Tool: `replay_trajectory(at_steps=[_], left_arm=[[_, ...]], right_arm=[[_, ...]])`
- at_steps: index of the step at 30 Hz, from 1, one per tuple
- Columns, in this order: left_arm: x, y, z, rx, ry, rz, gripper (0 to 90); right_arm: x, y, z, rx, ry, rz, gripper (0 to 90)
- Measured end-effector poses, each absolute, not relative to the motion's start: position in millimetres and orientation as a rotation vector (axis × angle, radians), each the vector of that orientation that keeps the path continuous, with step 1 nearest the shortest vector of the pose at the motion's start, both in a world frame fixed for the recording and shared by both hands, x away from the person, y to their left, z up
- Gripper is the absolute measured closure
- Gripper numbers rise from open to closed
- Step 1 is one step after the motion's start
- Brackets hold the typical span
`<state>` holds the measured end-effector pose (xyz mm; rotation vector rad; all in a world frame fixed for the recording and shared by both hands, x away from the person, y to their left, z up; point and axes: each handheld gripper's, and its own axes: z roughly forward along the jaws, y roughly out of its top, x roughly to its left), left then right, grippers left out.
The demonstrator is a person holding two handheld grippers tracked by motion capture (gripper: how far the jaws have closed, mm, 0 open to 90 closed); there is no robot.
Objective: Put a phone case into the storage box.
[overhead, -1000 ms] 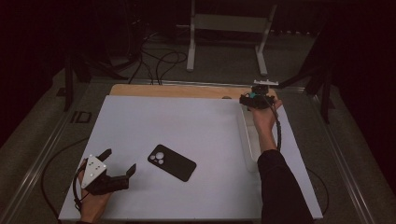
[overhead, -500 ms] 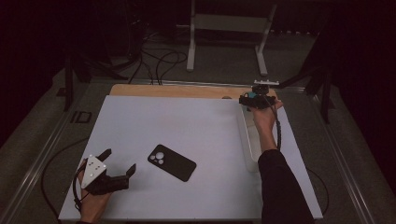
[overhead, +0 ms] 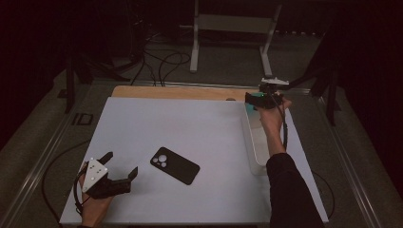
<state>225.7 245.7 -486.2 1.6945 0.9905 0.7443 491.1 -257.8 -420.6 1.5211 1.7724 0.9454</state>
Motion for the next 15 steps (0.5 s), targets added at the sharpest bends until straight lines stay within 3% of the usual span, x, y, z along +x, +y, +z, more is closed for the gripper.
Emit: replay_trajectory(at_steps=[15], left_arm=[[226,245,-486,1.696,0.991,0.744,0.0]], right_arm=[[465,-242,-398,1.402,1.824,1.104,9.7]])
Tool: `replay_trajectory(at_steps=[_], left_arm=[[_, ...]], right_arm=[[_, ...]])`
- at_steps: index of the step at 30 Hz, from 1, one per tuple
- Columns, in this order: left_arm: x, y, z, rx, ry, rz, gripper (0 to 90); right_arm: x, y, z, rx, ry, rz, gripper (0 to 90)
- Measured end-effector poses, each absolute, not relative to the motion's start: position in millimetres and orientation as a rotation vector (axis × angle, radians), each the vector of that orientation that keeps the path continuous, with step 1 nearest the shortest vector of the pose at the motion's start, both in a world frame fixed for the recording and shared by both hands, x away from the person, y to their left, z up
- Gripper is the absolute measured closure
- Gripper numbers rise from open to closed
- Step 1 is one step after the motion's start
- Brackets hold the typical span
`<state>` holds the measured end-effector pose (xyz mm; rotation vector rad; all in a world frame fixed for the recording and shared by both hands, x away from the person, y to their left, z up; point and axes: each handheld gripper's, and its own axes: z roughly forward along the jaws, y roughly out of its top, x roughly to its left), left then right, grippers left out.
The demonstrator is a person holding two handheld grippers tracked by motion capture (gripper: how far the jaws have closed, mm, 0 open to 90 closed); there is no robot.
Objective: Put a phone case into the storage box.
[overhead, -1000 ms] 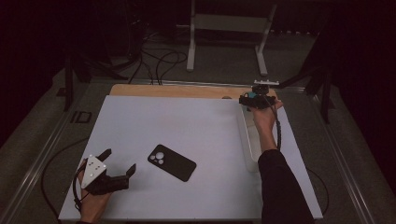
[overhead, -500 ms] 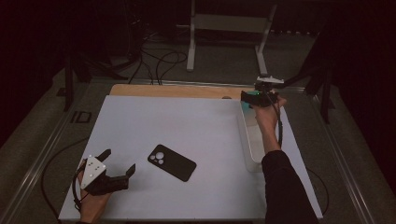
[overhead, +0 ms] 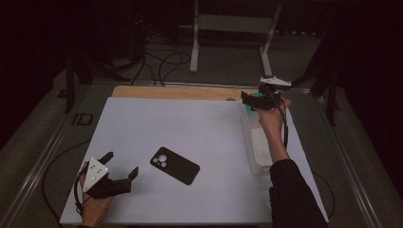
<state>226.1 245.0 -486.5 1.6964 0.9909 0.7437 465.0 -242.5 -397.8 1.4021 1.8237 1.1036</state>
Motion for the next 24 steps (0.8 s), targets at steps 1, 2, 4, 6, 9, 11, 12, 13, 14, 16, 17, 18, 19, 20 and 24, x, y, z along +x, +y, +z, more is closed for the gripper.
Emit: replay_trajectory(at_steps=[1,2,4,6,9,11,12,13,14,16,17,18,19,20,24], left_arm=[[226,245,-486,1.696,0.991,0.744,0.0],[226,245,-486,1.697,0.992,0.745,0.0],[226,245,-486,1.697,0.992,0.746,0.0],[226,245,-487,1.698,0.991,0.747,0.0],[226,245,-487,1.697,0.990,0.747,0.0],[226,245,-487,1.697,0.994,0.746,0.0],[226,245,-486,1.697,0.992,0.747,0.0],[226,245,-486,1.697,0.992,0.747,0.0],[225,245,-486,1.698,0.990,0.749,0.0],[226,244,-487,1.697,0.992,0.748,0.0],[226,244,-487,1.698,0.992,0.748,0.0],[226,244,-487,1.698,0.992,0.747,0.0],[226,244,-487,1.699,0.992,0.747,0.0],[226,244,-487,1.700,0.993,0.747,0.0],[225,244,-487,1.700,0.991,0.752,0.0]], right_arm=[[465,-242,-398,1.402,1.824,1.104,9.7],[463,-240,-396,1.391,1.826,1.115,9.7],[456,-233,-392,1.347,1.846,1.139,9.6],[451,-229,-391,1.317,1.857,1.159,9.6],[444,-223,-389,1.274,1.867,1.178,9.6],[439,-221,-388,1.248,1.871,1.193,9.6],[437,-220,-388,1.244,1.874,1.204,9.6],[437,-220,-388,1.244,1.874,1.204,9.6],[435,-219,-388,1.236,1.876,1.216,9.6],[428,-218,-387,1.220,1.876,1.254,9.6],[426,-217,-386,1.215,1.877,1.269,9.6],[423,-216,-386,1.205,1.878,1.284,9.6],[419,-215,-386,1.190,1.884,1.299,9.6],[416,-215,-386,1.185,1.882,1.309,9.6],[401,-209,-385,1.134,1.895,1.362,9.6]])
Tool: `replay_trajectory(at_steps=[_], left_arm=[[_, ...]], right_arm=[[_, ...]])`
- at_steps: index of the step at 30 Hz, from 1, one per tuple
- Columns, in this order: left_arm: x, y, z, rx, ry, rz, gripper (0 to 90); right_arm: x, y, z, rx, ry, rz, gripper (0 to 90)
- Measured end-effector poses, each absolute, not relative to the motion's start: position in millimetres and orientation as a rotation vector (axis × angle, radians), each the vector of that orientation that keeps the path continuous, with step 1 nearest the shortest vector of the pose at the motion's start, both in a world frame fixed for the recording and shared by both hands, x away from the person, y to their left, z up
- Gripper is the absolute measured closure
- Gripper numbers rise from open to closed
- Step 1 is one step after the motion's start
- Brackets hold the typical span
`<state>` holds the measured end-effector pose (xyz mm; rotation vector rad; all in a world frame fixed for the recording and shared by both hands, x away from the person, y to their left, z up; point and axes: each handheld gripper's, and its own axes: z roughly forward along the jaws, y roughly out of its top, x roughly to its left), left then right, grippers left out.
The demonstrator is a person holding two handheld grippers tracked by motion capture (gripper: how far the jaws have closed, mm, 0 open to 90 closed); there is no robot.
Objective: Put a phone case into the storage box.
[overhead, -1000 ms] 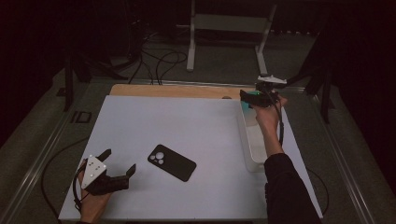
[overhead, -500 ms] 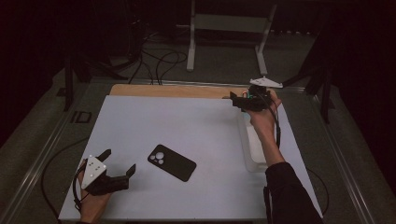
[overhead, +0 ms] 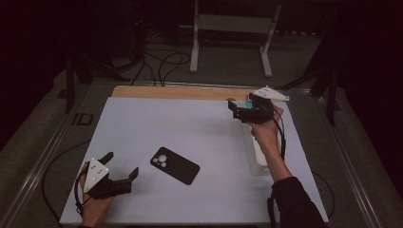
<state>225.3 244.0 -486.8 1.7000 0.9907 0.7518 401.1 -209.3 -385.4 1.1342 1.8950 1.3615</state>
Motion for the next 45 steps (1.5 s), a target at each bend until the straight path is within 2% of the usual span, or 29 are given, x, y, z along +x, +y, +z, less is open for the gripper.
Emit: replay_trajectory(at_steps=[12,28,37,45], left_arm=[[225,245,-486,1.699,0.992,0.751,0.0],[220,252,-479,1.662,0.998,0.746,0.0],[221,249,-480,1.685,0.984,0.739,0.0],[222,250,-481,1.680,1.002,0.741,0.0]], right_arm=[[339,-198,-391,0.973,1.947,1.501,9.5],[253,-241,-446,0.918,1.932,1.579,9.5],[247,-247,-463,0.915,1.960,1.578,9.5],[248,-233,-455,0.889,2.047,1.501,9.4]])
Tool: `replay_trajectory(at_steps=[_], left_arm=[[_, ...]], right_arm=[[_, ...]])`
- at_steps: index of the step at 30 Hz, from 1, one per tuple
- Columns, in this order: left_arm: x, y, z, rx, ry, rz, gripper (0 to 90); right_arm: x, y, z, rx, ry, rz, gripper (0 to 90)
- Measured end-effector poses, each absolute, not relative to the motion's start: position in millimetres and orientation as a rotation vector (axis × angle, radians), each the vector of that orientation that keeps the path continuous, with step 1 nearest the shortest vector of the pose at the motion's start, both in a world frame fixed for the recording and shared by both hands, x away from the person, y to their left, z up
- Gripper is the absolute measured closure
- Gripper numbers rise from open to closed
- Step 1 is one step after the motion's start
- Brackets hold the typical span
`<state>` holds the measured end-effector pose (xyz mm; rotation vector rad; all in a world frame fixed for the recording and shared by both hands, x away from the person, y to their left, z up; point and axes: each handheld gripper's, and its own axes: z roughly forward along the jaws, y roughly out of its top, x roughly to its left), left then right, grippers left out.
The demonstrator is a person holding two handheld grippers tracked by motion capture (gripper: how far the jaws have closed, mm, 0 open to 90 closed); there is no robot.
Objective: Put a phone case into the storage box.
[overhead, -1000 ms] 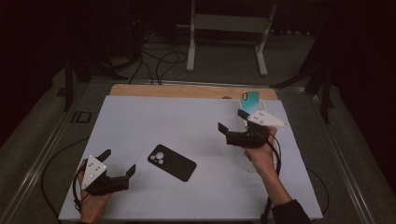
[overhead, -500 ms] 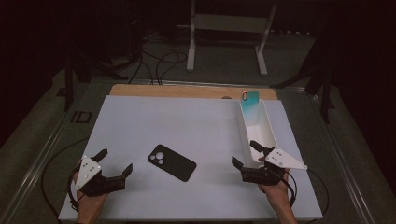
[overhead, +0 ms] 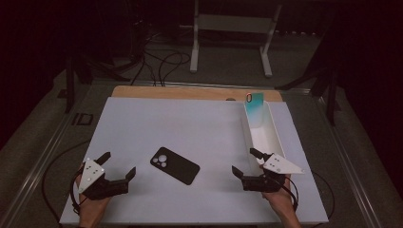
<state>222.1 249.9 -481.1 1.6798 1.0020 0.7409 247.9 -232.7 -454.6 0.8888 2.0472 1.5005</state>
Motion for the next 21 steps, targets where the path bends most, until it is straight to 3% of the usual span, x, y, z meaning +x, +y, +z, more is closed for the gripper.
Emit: replay_trajectory(at_steps=[21], left_arm=[[224,249,-483,1.698,1.015,0.733,0.0]], right_arm=[[288,-161,-438,0.867,2.403,1.265,8.3]])
